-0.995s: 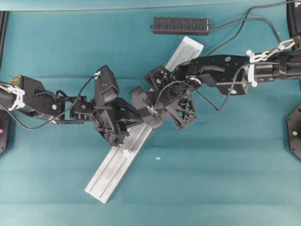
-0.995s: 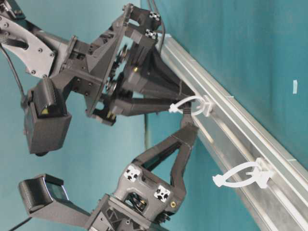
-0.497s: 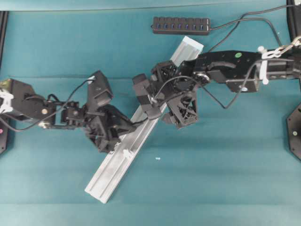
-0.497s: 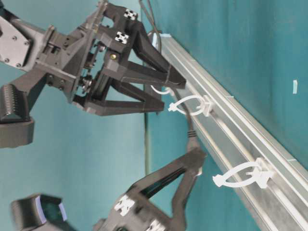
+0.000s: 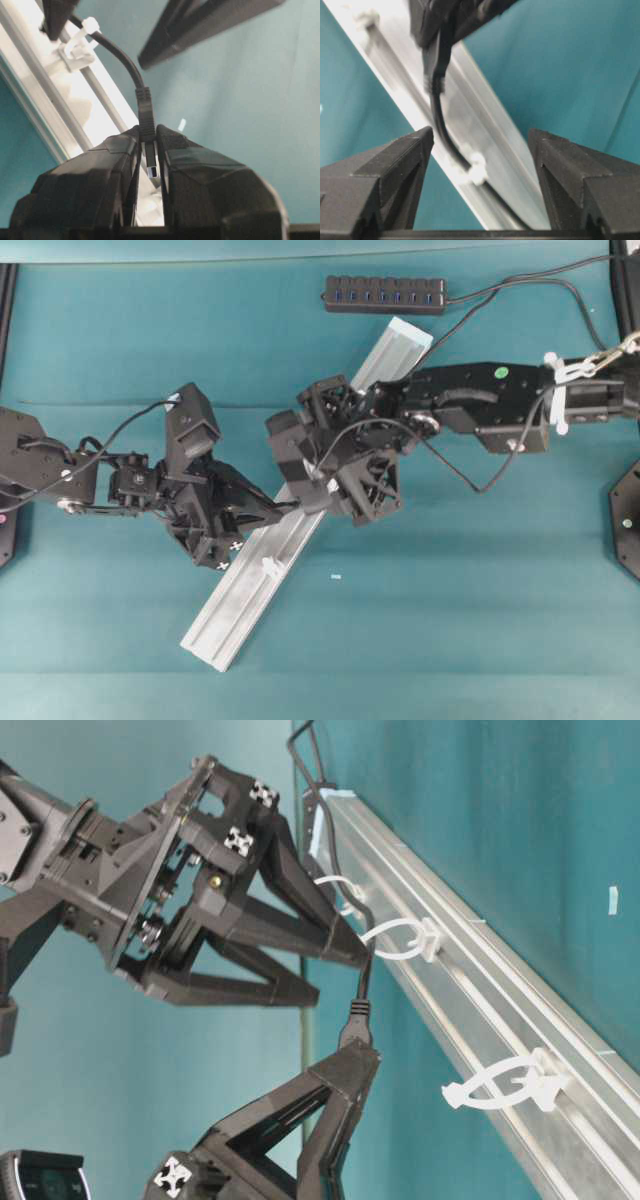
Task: Pass the USB cable through three rings with both arms.
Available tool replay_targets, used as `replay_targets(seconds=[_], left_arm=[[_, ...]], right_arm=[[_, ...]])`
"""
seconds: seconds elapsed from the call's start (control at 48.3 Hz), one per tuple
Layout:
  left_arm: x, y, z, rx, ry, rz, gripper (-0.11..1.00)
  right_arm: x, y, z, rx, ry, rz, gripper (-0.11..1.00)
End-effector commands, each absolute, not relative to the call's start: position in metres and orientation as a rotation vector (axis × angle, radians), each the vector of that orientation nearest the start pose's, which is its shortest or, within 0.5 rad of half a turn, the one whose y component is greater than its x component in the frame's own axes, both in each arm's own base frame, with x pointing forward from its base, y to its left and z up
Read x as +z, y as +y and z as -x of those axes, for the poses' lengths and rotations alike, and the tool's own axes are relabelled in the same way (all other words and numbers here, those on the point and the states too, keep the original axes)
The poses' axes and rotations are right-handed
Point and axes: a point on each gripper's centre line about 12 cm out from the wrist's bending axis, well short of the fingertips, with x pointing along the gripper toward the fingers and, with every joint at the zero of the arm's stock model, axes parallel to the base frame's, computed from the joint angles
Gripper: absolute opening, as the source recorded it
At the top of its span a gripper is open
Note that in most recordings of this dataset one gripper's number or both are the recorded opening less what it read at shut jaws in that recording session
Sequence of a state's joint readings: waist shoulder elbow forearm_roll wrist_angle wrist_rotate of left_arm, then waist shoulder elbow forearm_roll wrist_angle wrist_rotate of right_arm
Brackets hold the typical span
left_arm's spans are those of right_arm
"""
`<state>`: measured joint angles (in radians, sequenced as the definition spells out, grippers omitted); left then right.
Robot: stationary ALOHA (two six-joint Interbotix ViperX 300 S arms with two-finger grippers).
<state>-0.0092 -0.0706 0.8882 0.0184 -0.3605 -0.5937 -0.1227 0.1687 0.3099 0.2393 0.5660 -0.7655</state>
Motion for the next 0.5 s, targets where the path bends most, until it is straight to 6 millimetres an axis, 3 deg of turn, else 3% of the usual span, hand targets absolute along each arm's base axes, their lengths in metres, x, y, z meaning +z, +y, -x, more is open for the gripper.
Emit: replay_targets(seconds=[0.0,0.207,0.29,0.352,0.477], left_arm=[[0.1839,-0.0068,-0.3504,0.086,0.378,0.565,0.11],[0.1832,-0.0068,-0.3500,0.086,0.381,0.562,0.11],[0.1831,-0.0068,-0.3501,0.087,0.386,0.560,0.11],[0.1825,-0.0068,-0.3505,0.089,0.394,0.558,0.11],[0.1827,-0.0068,-0.3520,0.091,0.401,0.558,0.11]], right_arm=[[0.1729,-0.0310,-0.4378,0.300,0.981,0.390,0.78],[0.1677,-0.0269,-0.4413,0.304,0.979,0.391,0.77],[0.1687,-0.0271,-0.4426,0.303,0.975,0.394,0.71],[0.1679,-0.0268,-0.4421,0.308,0.983,0.392,0.60],[0.1675,-0.0266,-0.4414,0.312,0.989,0.392,0.26]])
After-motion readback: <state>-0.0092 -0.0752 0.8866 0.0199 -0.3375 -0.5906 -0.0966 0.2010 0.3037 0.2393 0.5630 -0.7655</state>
